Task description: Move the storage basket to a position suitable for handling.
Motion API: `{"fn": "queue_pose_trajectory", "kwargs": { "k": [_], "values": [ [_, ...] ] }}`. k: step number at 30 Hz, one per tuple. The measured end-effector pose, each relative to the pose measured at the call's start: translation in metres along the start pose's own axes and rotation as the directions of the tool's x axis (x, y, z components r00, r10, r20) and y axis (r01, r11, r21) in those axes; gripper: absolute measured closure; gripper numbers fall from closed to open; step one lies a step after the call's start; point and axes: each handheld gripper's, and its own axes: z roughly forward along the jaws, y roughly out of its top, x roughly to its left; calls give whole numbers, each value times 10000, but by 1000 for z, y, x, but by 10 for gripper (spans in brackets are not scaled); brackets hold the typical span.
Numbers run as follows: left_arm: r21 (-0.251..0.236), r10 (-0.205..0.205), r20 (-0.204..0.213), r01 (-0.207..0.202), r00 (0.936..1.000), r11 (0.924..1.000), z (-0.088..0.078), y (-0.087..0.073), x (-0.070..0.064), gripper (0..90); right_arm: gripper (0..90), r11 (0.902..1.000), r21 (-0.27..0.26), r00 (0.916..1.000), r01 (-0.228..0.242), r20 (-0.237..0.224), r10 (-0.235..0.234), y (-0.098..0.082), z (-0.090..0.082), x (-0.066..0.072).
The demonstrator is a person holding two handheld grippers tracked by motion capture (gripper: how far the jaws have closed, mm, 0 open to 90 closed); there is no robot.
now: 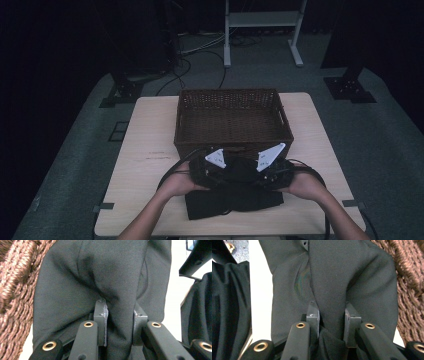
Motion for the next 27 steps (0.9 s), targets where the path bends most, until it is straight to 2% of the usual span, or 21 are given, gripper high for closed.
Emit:
{"fn": "queue_pose_trajectory", "kwargs": {
  "k": [6, 10, 17, 27],
  "values": [
    [-82, -13, -117, 12, 9999, 10000, -11, 4, -3, 721, 711, 9998, -194, 10000, 64, -51, -65, 7, -9, -1],
    [-86, 202, -213, -204, 9996, 9998, -20, 9, -4, 722, 712, 9992, -358, 9999, 163, -1, -164, 11, -17, 0],
    [-134, 333, -369, -338, 9988, 9993, -33, 16, -5, 724, 712, 9982, -531, 9996, 278, 103, -273, 20, -28, 0],
    [19, 495, -604, -495, 9969, 9988, -50, 30, -3, 724, 714, 9955, -936, 9999, 110, -12, -112, 29, -42, -6]
  ]
}}
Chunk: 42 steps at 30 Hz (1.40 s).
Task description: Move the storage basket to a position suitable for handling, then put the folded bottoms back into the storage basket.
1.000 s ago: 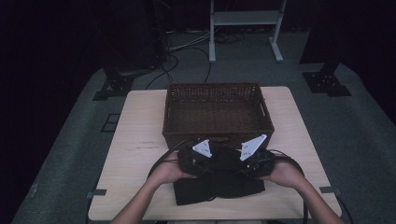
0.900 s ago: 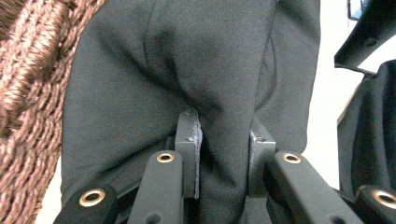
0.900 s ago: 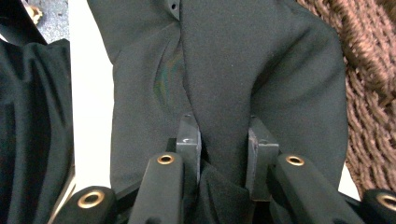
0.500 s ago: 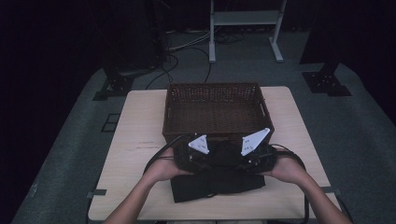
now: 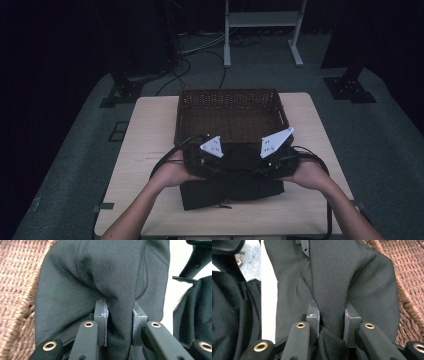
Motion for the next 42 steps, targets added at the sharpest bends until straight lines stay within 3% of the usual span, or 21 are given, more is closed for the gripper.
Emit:
{"fn": "queue_pose_trajectory", "kwargs": {
  "k": [15, 34, 42],
  "values": [
    [105, 390, -326, -386, 9987, 9992, -32, 28, 5, 724, 714, 9991, -246, 9990, 334, 306, -327, 25, -31, -2],
    [110, 528, -407, -524, 9978, 9986, -65, 59, 31, 724, 714, 9980, -509, 9980, 379, 528, -352, 57, -63, -23],
    [141, 631, -489, -625, 9968, 9979, -72, 71, 40, 724, 713, 9978, -565, 9972, 345, 685, -306, 64, -74, -31]
  ]
}}
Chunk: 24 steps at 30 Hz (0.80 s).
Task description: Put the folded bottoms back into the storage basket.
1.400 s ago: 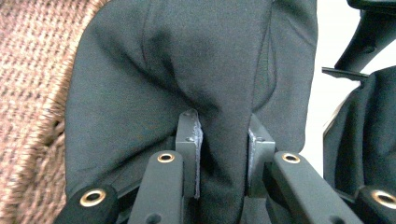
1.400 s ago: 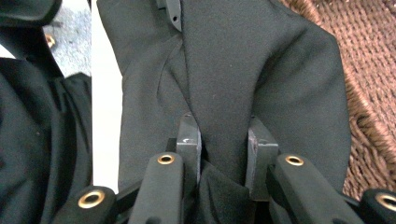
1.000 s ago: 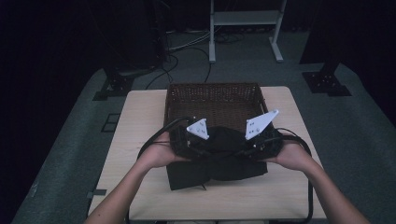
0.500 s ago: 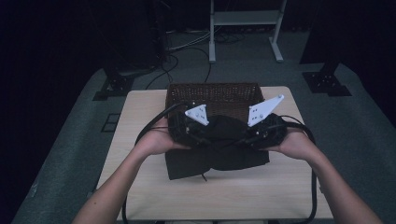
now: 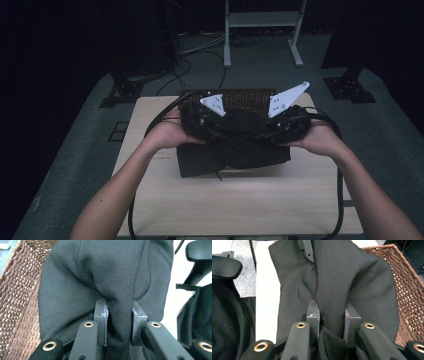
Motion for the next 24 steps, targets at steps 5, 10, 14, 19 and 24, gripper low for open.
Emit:
{"fn": "queue_pose_trajectory", "kwargs": {
  "k": [5, 10, 14, 19, 24],
  "values": [
    [63, 18, -71, -17, 10000, 10000, -4, 6, 6, 724, 714, 10000, -9, 10000, 9, 26, -9, 3, -4, -6],
    [31, 26, -177, -25, 9998, 10000, -9, 13, 13, 724, 714, 9998, -171, 10000, 33, 93, -31, 8, -10, -14],
    [51, 43, -249, -42, 9997, 10000, -12, 19, 20, 724, 714, 9998, -215, 9999, 13, 146, -10, 13, -15, -21],
    [85, 48, -322, -45, 9995, 10000, -17, 25, 29, 724, 713, 9995, -325, 9998, 43, 216, -36, 18, -19, -29],
    [134, 68, -299, -64, 9995, 9999, -18, 29, 37, 724, 713, 9994, -344, 9997, 33, 259, -25, 22, -21, -36]
  ]
}}
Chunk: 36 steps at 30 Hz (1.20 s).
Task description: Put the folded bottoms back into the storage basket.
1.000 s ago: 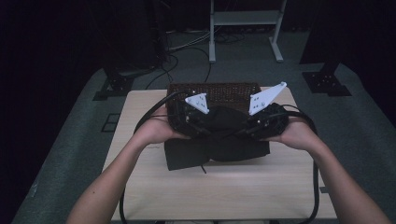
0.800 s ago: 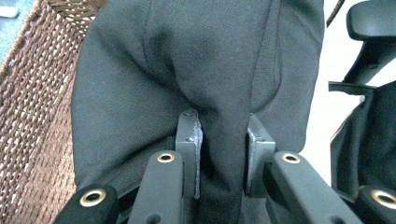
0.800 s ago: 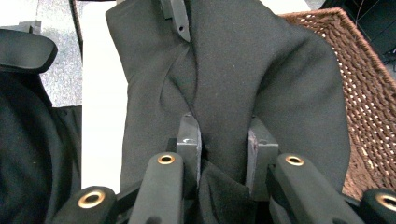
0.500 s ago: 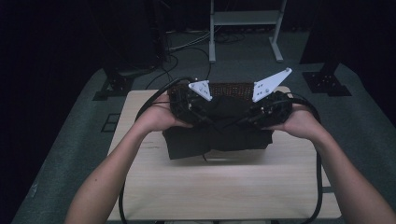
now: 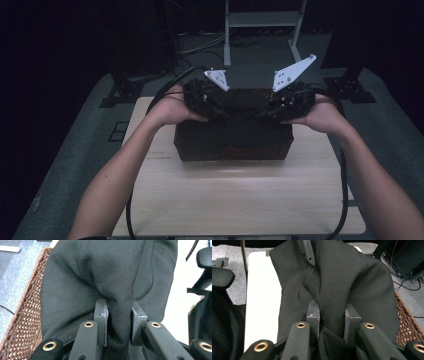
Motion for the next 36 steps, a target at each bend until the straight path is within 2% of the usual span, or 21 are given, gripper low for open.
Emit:
{"fn": "queue_pose_trajectory", "kwargs": {
  "k": [5, 20, 36],
  "values": [
    [97, -91, -77, 92, 9999, 9999, -1, 4, 9, 723, 713, 10000, 14, 10000, 35, 22, -35, 4, 0, -10],
    [-97, -331, -231, 329, 9992, 9994, -1, 7, 40, 723, 713, 9999, -61, 9999, 81, 118, -80, 15, 3, -43],
    [25, -384, -383, 386, 9985, 9993, -8, 12, 66, 723, 712, 9998, -201, 9999, 72, 139, -69, 25, 7, -67]
  ]
}}
